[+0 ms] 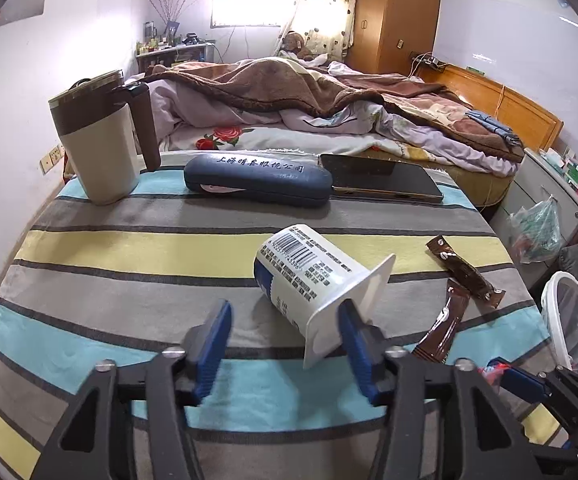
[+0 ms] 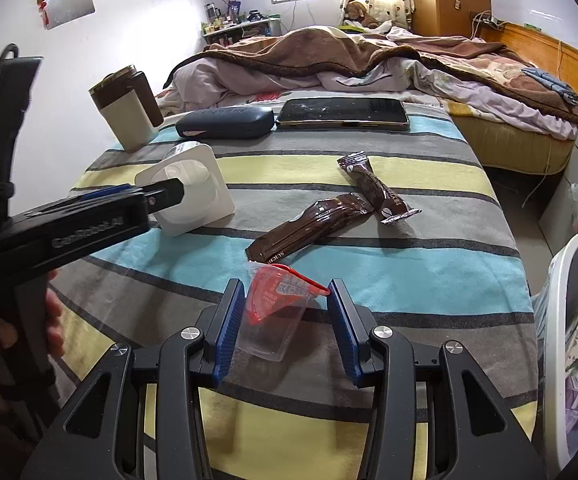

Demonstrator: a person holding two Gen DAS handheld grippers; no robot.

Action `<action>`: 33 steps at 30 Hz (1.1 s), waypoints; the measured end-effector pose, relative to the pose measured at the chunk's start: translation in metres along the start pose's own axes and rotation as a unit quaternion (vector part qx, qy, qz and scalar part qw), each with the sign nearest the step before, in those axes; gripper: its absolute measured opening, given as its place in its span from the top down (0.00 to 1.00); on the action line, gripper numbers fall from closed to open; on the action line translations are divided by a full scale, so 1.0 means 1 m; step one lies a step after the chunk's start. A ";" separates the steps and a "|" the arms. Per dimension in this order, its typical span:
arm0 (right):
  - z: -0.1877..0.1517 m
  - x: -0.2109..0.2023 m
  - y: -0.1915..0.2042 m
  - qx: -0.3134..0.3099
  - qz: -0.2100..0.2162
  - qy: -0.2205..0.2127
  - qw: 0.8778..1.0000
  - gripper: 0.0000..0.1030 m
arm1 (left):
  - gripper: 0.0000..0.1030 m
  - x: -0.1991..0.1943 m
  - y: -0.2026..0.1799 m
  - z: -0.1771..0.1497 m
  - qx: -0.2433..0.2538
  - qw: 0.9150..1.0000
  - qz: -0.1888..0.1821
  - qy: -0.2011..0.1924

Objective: Collect trash
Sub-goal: 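Grasp the clear red-lidded plastic cup with the right tool, then grasp the white yogurt cup with the left tool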

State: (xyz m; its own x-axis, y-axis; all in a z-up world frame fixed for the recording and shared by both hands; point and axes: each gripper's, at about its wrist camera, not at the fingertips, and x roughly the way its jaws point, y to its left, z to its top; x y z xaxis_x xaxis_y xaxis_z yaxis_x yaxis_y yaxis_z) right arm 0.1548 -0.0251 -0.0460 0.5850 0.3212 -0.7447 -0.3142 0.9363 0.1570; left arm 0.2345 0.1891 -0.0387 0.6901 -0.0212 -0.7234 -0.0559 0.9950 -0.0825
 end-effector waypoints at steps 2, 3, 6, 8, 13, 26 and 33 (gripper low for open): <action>0.000 0.000 0.000 0.000 0.001 0.000 1.000 0.56 | 0.58 0.002 0.000 0.001 0.000 1.000 0.002 0.001; 0.000 0.000 0.000 0.000 0.001 0.000 1.000 0.56 | 0.61 0.003 -0.002 0.001 0.000 1.000 0.003 0.002; 0.000 0.001 -0.001 0.001 0.003 0.001 1.000 0.56 | 0.69 0.008 -0.001 0.001 -0.003 1.000 -0.003 0.007; 0.000 0.001 -0.001 0.001 0.004 0.001 1.000 0.56 | 0.78 0.010 -0.001 0.001 -0.003 1.000 -0.003 0.009; 0.000 0.001 -0.001 0.000 0.002 0.000 1.000 0.56 | 0.90 0.007 -0.002 0.001 0.003 1.000 -0.008 0.004; -0.003 -0.007 -0.001 0.001 -0.008 -0.010 1.000 0.56 | 0.91 -0.013 0.005 -0.005 -0.008 1.000 -0.014 -0.005; -0.006 -0.017 -0.002 0.007 -0.015 -0.024 1.000 0.57 | 0.91 -0.036 0.004 -0.012 -0.008 1.000 -0.015 -0.018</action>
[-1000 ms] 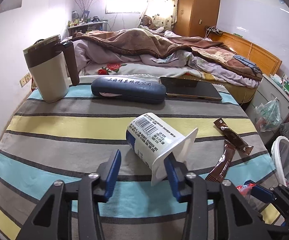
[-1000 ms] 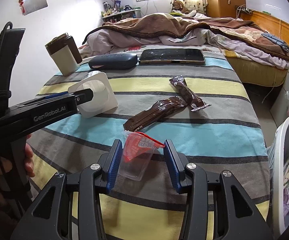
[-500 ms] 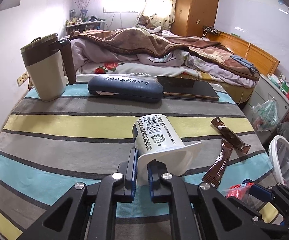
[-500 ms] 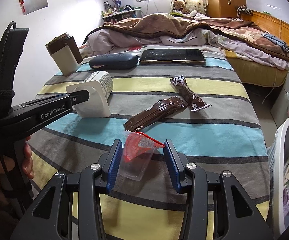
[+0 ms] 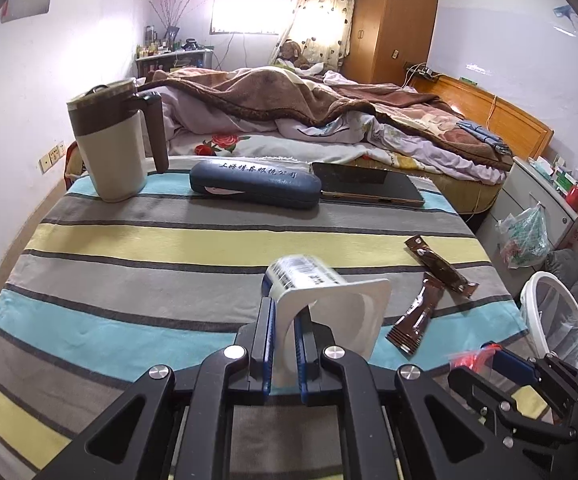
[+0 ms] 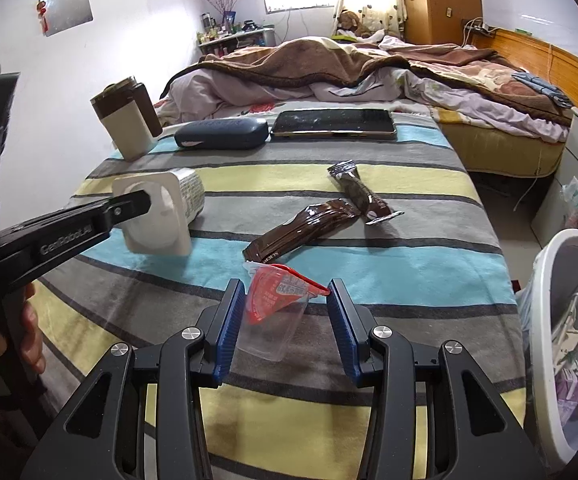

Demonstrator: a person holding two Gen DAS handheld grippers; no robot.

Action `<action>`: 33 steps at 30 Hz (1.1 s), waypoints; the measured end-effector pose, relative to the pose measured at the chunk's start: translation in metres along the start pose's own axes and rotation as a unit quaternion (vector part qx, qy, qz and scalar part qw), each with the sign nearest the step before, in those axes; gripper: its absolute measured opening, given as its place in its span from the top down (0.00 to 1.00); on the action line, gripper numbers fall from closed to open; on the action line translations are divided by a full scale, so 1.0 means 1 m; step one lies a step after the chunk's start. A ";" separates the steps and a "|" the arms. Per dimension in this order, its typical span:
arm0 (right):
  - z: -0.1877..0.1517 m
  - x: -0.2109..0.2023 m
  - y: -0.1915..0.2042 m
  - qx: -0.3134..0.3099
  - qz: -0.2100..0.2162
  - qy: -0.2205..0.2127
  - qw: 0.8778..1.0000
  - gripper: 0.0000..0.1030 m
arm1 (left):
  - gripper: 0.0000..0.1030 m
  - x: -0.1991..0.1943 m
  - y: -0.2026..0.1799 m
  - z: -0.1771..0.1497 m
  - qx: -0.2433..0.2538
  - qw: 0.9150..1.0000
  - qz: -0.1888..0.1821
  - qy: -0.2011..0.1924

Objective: Collect trash
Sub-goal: 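Grasp the white yogurt cup with the left tool, then carry the yogurt cup with the left tool while the right tool carries the red-lidded cup toward the bin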

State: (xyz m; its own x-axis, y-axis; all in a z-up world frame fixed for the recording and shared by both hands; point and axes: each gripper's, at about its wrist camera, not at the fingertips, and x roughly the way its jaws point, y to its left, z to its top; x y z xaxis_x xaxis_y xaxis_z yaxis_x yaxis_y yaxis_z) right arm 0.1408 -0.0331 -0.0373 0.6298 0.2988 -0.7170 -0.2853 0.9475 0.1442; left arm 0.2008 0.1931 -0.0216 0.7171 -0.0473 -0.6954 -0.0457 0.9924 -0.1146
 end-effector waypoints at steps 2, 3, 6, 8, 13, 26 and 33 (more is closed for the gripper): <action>0.000 -0.004 0.000 0.003 -0.001 -0.006 1.000 0.57 | 0.91 -0.005 -0.001 -0.002 0.000 1.000 0.000 -0.003; -0.001 -0.006 -0.001 0.003 -0.001 -0.008 1.000 0.57 | 0.91 -0.009 -0.001 -0.003 0.000 1.000 0.001 -0.005; -0.001 -0.012 -0.001 0.005 -0.003 -0.016 1.000 0.57 | 0.91 -0.017 -0.002 -0.006 -0.001 1.000 -0.002 -0.007; -0.001 -0.016 -0.002 0.005 -0.005 -0.022 1.000 0.57 | 0.91 -0.022 -0.003 -0.009 0.000 1.000 -0.001 -0.011; -0.002 -0.023 -0.004 0.007 -0.012 -0.032 0.999 0.57 | 0.91 -0.035 -0.004 -0.012 -0.005 1.000 -0.007 -0.019; -0.004 -0.047 -0.013 0.012 -0.020 -0.060 0.998 0.57 | 0.91 -0.065 -0.026 -0.020 0.014 0.999 -0.010 -0.041; -0.008 -0.062 -0.025 0.023 -0.025 -0.076 0.997 0.57 | 0.91 -0.082 -0.048 -0.024 0.030 0.998 -0.024 -0.052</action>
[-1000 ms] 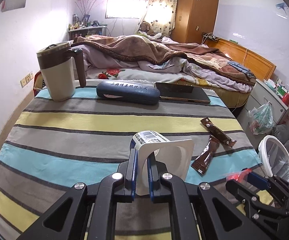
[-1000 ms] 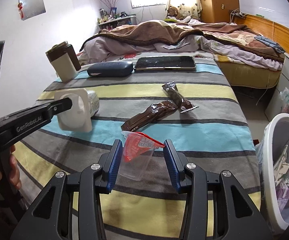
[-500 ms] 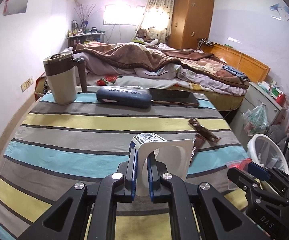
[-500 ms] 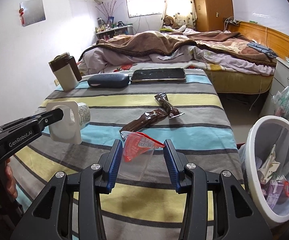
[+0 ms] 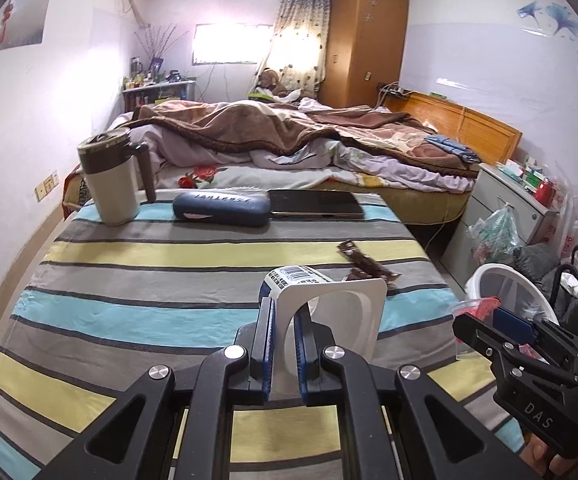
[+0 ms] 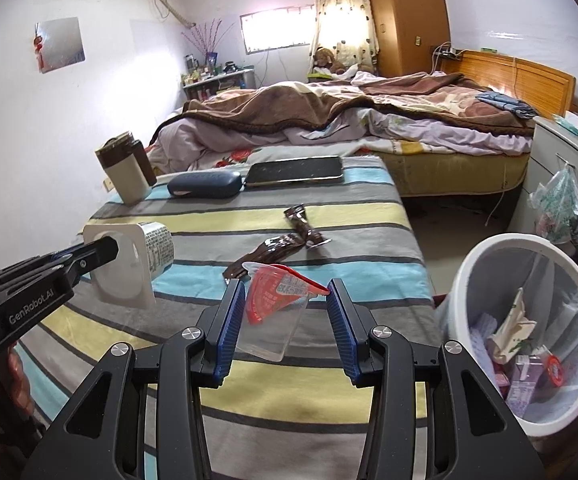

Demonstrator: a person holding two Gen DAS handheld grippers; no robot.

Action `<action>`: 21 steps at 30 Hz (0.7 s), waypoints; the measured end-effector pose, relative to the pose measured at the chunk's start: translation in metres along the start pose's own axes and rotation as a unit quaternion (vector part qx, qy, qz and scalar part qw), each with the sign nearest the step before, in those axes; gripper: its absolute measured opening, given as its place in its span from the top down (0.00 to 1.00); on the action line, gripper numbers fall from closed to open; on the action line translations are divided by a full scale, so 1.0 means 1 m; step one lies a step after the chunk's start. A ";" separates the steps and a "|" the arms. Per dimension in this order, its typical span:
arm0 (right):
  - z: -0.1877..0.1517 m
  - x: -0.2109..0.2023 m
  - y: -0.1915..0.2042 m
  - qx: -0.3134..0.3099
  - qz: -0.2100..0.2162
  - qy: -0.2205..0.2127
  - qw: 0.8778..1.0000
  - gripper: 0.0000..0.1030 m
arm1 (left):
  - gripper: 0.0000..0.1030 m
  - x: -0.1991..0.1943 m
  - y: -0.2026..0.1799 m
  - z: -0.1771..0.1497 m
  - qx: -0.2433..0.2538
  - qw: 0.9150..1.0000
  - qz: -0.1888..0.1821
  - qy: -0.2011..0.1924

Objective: Collect trash
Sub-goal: 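Carry the yogurt cup with the left tool while the right tool carries the red-lidded cup toward the bin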

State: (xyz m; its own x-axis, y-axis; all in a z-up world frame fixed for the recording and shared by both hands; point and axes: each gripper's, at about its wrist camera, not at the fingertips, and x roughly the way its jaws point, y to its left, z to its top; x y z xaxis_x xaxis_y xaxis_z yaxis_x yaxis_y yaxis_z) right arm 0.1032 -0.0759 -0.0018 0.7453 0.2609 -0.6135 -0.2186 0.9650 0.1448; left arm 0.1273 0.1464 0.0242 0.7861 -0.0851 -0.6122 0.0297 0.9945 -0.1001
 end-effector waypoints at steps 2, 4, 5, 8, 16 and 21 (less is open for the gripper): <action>-0.001 -0.005 -0.004 0.002 -0.002 -0.004 1.000 0.57 | 0.91 -0.005 -0.008 0.000 0.006 1.000 -0.004 -0.004; -0.001 -0.010 -0.009 0.004 -0.005 -0.008 1.000 0.57 | 0.91 -0.008 -0.015 0.001 0.010 1.000 -0.007 -0.009; -0.002 -0.012 -0.012 0.006 -0.008 -0.010 1.000 0.57 | 0.91 -0.010 -0.020 0.001 0.013 1.000 -0.012 -0.009; -0.002 -0.017 -0.021 0.012 -0.016 -0.015 1.000 0.57 | 0.91 -0.011 -0.033 0.002 0.020 1.000 -0.021 -0.011; -0.003 -0.030 -0.048 0.033 -0.040 -0.026 0.998 0.57 | 0.91 -0.011 -0.078 0.003 0.048 0.998 -0.051 -0.012; -0.007 -0.039 -0.067 0.047 -0.057 -0.033 0.997 0.57 | 0.91 -0.008 -0.107 0.006 0.065 0.995 -0.070 -0.011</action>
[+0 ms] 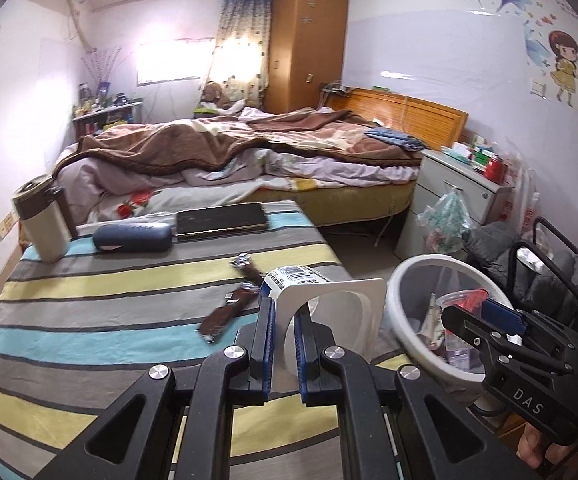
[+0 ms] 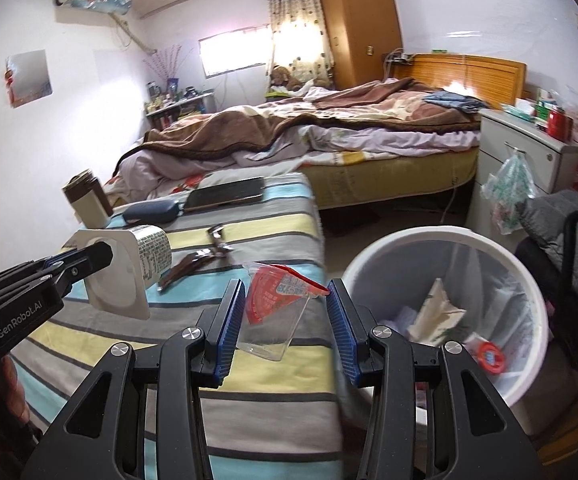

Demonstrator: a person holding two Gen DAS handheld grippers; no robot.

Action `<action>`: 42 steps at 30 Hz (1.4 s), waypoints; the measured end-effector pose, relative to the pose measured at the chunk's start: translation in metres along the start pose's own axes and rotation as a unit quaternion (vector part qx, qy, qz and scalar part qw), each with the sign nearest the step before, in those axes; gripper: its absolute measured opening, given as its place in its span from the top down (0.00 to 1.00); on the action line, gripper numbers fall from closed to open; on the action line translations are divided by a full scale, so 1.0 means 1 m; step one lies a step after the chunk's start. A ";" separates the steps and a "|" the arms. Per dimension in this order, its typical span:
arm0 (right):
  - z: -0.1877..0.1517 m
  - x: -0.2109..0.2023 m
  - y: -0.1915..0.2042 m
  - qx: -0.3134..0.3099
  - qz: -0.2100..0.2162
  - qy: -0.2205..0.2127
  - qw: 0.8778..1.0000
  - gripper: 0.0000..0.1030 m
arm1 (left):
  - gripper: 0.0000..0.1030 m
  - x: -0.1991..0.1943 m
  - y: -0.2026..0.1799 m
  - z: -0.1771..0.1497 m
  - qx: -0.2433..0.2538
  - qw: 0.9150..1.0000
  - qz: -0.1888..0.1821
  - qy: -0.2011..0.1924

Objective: Collect trash
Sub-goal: 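Carry the yogurt cup with the left tool while the right tool carries the red-lidded cup toward the bin, then open the left tool to drop the yogurt cup while the right tool drops the red-lidded cup into the bin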

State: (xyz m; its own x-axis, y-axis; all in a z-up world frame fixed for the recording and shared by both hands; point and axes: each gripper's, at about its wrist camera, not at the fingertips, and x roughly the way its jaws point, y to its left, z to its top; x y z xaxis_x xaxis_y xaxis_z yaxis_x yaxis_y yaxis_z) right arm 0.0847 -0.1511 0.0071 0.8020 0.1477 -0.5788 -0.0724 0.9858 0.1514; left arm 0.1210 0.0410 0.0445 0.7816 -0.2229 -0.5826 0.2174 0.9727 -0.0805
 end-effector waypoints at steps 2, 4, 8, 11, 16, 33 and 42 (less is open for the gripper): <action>0.001 -0.002 -0.010 0.008 -0.007 -0.002 1.000 0.57 | 0.91 0.004 -0.012 0.002 0.007 1.000 -0.006 0.000; 0.000 -0.004 -0.017 0.013 -0.013 -0.005 1.000 0.57 | 0.91 0.008 -0.023 0.003 0.014 1.000 -0.015 0.002; -0.001 -0.007 -0.033 0.023 -0.028 -0.007 0.999 0.57 | 0.91 0.018 -0.047 0.005 0.025 0.999 -0.031 0.008; -0.003 -0.010 -0.047 0.031 -0.040 -0.009 0.999 0.57 | 0.91 0.025 -0.066 0.006 0.035 0.998 -0.044 0.012; -0.004 -0.013 -0.069 0.046 -0.059 -0.006 0.997 0.57 | 0.91 0.039 -0.092 0.006 0.047 0.996 -0.066 0.022; -0.013 0.008 -0.119 0.059 -0.115 0.049 0.990 0.56 | 0.91 0.097 -0.151 -0.006 0.074 0.989 -0.102 0.071; -0.015 0.014 -0.130 0.061 -0.125 0.067 0.988 0.56 | 0.91 0.104 -0.154 -0.008 0.073 0.988 -0.109 0.076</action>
State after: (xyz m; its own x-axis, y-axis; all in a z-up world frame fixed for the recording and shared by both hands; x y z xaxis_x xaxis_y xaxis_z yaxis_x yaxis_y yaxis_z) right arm 0.0962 -0.2759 -0.0331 0.6989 -0.0810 -0.7106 0.1963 0.9771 0.0817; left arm 0.1644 -0.1316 -0.0098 0.6130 -0.4035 -0.6793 0.4622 0.8804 -0.1060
